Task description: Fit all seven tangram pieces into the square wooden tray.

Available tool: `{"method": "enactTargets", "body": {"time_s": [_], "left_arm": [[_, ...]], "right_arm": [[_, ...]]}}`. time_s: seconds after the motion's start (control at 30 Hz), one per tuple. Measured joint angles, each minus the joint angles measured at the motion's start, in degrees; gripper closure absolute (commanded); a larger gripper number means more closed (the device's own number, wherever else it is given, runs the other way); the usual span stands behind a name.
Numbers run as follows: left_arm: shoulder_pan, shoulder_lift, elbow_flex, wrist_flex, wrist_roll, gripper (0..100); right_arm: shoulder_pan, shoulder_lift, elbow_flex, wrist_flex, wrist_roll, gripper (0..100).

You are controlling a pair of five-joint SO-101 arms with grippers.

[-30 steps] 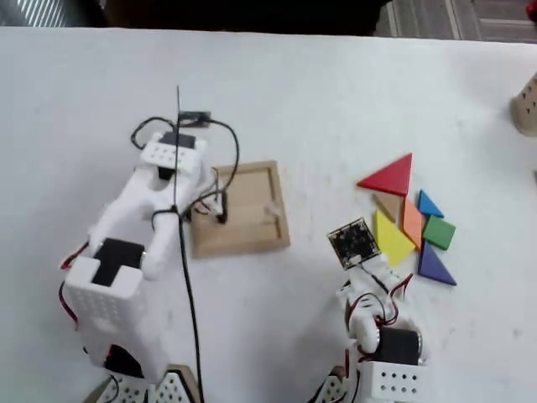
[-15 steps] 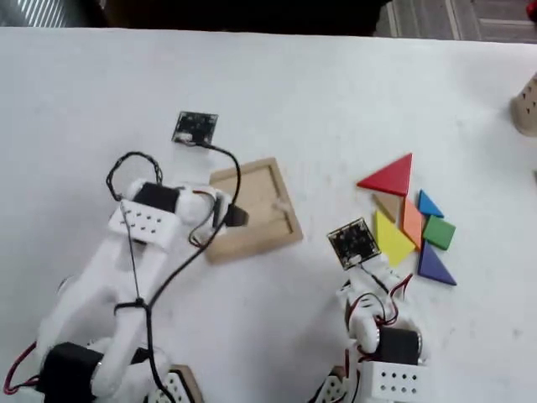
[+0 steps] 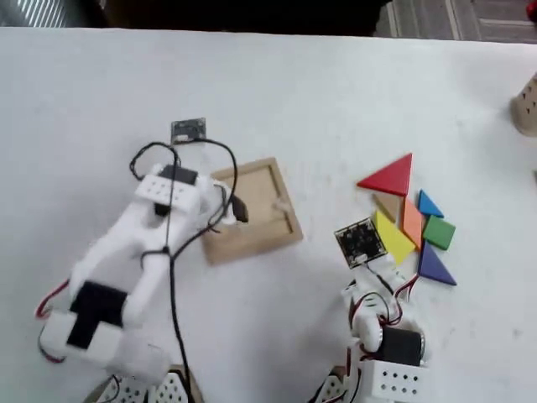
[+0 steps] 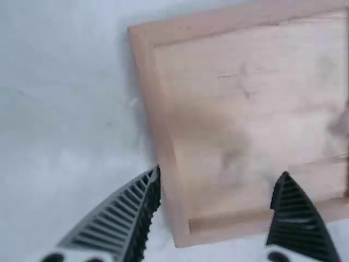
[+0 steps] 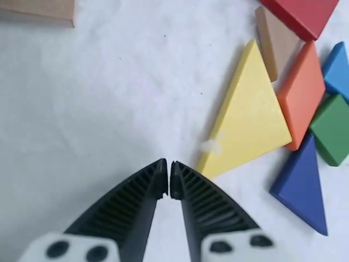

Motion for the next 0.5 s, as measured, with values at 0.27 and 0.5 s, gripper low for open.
{"method": "enactTargets", "body": {"time_s": [0.27,0.5], "left_arm": [[-2.73,14.59,-14.07,4.04,2.02,95],[-2.9,9.32,-15.21,4.48,-2.2,98]], "right_arm": [[0.0,0.0,0.0,0.0,0.0,98.1],[0.0,0.0,0.0,0.0,0.0,98.1]]}}
